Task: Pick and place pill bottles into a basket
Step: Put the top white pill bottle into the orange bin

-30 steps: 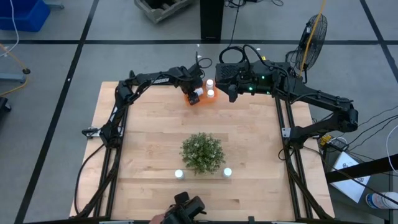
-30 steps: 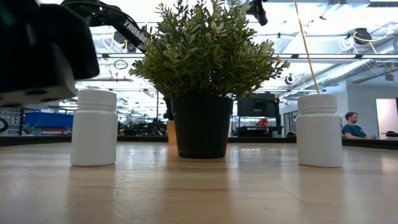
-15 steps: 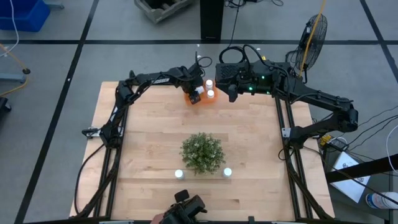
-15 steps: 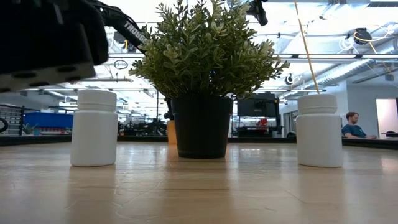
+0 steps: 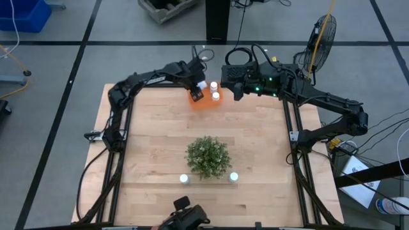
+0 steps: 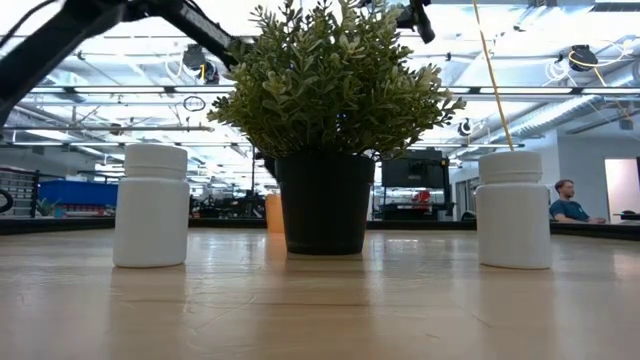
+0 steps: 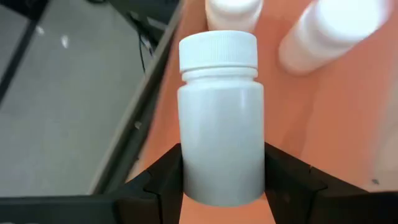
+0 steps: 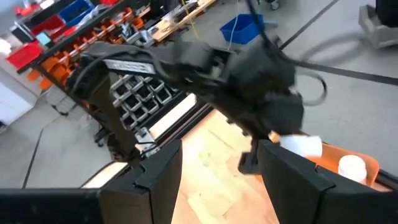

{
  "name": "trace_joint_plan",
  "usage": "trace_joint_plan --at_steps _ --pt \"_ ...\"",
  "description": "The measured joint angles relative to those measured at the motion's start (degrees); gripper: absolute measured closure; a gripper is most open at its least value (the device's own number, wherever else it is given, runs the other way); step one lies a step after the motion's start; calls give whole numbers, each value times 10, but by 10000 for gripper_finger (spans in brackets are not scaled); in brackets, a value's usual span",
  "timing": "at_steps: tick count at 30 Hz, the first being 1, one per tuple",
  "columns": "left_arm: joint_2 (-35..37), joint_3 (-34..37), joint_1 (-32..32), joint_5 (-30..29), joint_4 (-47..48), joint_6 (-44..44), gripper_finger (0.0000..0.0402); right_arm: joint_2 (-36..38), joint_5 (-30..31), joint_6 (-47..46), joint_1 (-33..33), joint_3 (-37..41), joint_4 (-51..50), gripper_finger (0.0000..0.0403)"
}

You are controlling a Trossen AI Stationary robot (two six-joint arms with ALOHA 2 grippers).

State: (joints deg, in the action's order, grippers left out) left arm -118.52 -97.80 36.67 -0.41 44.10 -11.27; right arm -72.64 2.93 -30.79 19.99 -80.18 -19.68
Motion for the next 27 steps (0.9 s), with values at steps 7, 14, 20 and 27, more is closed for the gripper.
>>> trace_joint_plan --at_steps 7,14,20,27 --pt "113 0 -21 24 23 31 220 -3 -74 -109 34 0 -23 202" --pt "208 -1 -73 60 9 27 220 -57 -208 -184 67 0 -13 200" --pt "218 -1 -96 50 30 43 220 -97 -259 -223 77 -1 61 154" --pt "219 -1 -115 38 59 54 220 -119 -253 -226 77 0 53 79"
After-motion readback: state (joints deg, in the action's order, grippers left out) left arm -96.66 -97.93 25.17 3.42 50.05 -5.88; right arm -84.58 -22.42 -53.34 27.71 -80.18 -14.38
